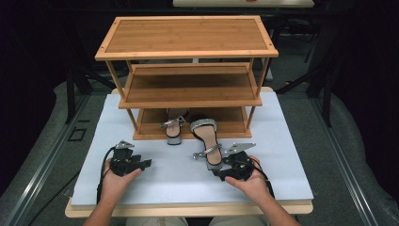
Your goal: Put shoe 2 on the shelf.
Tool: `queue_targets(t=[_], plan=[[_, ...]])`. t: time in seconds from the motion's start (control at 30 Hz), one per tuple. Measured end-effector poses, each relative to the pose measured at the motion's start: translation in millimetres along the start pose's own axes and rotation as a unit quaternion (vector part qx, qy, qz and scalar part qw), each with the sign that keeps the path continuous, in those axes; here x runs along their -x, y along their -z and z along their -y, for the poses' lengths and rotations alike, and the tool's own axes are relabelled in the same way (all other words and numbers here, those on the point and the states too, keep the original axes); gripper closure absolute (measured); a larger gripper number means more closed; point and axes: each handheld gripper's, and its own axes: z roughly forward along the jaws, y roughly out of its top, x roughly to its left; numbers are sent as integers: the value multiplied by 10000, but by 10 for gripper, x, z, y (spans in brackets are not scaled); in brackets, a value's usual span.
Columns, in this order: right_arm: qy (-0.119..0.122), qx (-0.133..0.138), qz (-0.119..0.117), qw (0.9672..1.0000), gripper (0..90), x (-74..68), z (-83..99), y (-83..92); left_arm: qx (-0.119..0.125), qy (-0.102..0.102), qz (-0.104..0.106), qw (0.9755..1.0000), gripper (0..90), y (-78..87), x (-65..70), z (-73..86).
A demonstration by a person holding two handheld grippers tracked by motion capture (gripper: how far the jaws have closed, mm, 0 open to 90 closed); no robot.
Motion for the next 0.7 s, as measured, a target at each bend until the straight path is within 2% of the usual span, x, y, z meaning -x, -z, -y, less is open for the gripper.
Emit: queue_targets(t=[0.03, 0.07, 0.13, 0.27, 0.47, 0.53, 0.6, 0.7], plan=[[80, 3, 102, 9999, 333, 0, -5, -29, 0, 2, -5, 10000, 430, 5, -3, 1], [117, -28, 303, 9995, 327, 2, -14, -60, 5, 7, -11, 10000, 430, 7, -4, 1], [113, -22, 426, 9990, 313, 20, -26, -98, 11, 10, 0, 10000, 430, 9, -15, 4], [144, -53, 459, 9988, 275, 61, -48, -193, 8, 28, -6, 10000, 430, 8, -24, 6], [229, -111, 386, 9989, 270, 78, -73, -308, -6, 3, 4, 10000, 430, 3, -8, 0], [215, -162, 404, 9988, 273, 87, -85, -336, 3, 3, 9, 10000, 430, 0, -5, 0], [194, -138, 292, 9993, 273, 103, -91, -356, -2, 5, 4, 10000, 430, 3, -7, 0], [202, -160, 326, 9991, 277, 102, -94, -354, -8, 8, 3, 10000, 430, 0, -13, 1]])
